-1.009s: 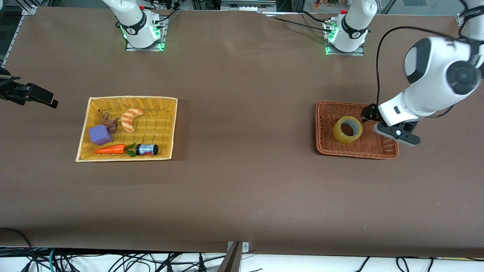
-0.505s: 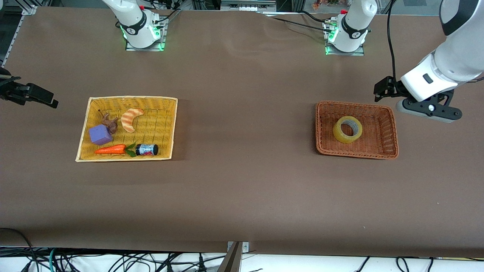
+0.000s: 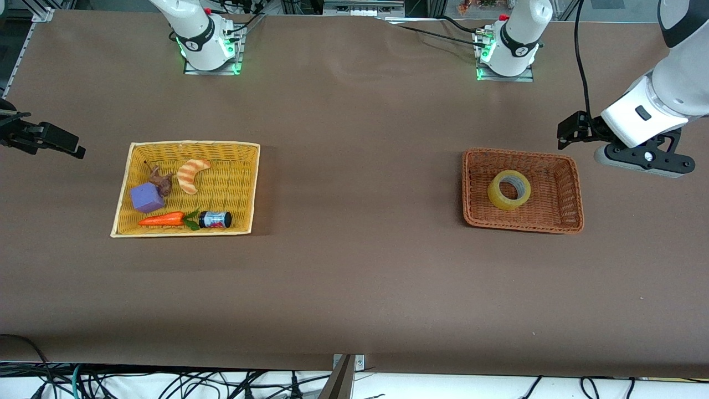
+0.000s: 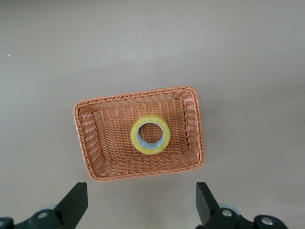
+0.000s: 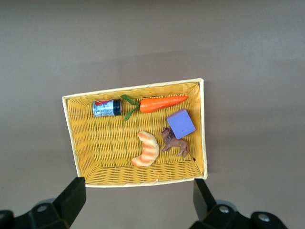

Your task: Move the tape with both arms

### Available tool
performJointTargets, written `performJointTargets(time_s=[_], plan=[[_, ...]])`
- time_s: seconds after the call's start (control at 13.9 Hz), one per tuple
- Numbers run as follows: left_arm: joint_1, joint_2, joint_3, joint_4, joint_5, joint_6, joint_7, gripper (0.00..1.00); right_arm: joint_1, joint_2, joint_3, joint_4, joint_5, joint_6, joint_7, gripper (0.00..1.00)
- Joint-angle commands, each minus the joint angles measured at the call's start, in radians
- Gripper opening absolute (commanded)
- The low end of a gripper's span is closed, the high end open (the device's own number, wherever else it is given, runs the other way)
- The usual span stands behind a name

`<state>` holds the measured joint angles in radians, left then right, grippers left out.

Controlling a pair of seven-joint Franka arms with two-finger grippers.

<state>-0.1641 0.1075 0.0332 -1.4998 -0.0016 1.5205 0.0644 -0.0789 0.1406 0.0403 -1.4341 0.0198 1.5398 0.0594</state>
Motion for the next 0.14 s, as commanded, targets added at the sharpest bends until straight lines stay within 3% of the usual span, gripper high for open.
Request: performJointTargets(time_s=[0.0, 0.07], plan=[[-0.003, -0.052, 0.011, -0.066, 0.018, 0.026, -0.009, 1.0, -0.001, 0.001, 0.004, 0.009, -0.009, -0.006, -0.004, 1.0], [-0.005, -0.06, 0.013, -0.077, 0.018, 0.032, -0.009, 1.0, -0.001, 0.001, 0.004, 0.009, -0.009, -0.006, -0.004, 1.0]])
